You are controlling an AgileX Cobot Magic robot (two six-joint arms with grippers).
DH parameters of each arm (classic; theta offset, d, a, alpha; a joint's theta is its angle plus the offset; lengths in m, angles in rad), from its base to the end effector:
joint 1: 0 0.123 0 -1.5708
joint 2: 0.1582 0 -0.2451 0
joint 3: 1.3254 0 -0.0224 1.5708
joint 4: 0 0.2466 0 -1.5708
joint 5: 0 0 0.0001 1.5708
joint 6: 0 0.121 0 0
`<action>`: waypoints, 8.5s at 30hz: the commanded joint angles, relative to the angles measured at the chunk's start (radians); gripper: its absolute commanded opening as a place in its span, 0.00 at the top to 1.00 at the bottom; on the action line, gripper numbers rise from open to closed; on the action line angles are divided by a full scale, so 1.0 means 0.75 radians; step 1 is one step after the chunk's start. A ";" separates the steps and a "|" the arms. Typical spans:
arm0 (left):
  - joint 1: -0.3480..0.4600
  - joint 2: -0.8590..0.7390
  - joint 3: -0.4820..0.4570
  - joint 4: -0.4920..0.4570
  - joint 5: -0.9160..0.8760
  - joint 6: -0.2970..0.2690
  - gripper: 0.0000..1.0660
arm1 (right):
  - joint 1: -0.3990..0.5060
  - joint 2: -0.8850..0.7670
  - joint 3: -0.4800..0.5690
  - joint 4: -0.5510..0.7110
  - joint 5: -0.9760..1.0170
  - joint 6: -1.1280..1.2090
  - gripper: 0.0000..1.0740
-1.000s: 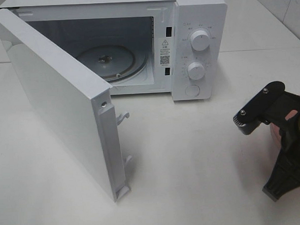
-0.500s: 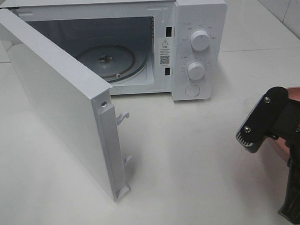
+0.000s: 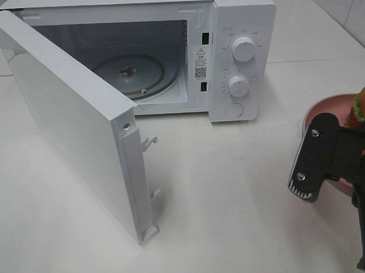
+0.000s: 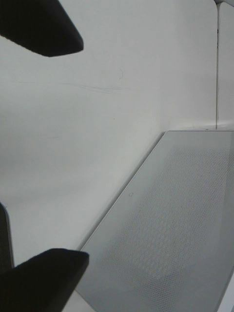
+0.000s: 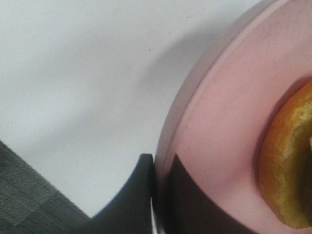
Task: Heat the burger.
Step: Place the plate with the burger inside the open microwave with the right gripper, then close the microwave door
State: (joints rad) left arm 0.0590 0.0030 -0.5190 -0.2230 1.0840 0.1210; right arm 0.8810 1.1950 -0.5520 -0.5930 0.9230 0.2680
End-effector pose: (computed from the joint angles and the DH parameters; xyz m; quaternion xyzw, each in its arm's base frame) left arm 0.0555 -0.0204 0.2668 0.0328 0.8492 -0.0643 0.5231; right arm 0.1613 0.1108 0.1447 -0.4460 0.8609 -0.1783 0.1678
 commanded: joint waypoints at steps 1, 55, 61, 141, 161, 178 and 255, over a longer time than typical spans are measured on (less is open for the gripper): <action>-0.004 -0.001 0.004 -0.005 -0.017 -0.008 0.06 | 0.007 -0.011 0.004 -0.117 0.011 -0.049 1.00; -0.004 -0.001 0.004 -0.005 -0.017 -0.008 0.06 | -0.412 -0.011 0.000 0.665 -0.645 -2.239 1.00; -0.004 -0.001 0.004 -0.005 -0.017 -0.008 0.06 | -0.468 -0.011 0.000 0.856 -0.645 -2.468 1.00; -0.004 -0.001 0.004 -0.005 -0.017 -0.008 0.06 | -0.376 0.937 -1.109 1.101 -0.429 -2.703 1.00; -0.004 -0.001 0.004 -0.005 -0.017 -0.009 0.06 | -0.372 1.171 -1.407 1.001 -0.431 -2.529 1.00; -0.004 -0.001 0.004 -0.005 -0.017 -0.008 0.06 | -0.372 1.357 -1.669 0.849 -0.439 -2.449 1.00; -0.004 -0.001 0.004 -0.005 -0.017 -0.007 0.06 | -0.408 0.944 -1.131 0.841 -0.611 -2.201 0.33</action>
State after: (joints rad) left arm 0.0590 0.0030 -0.5190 -0.2230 1.0830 0.1210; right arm 0.5880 1.9420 -1.4350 0.0430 0.4720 -1.3950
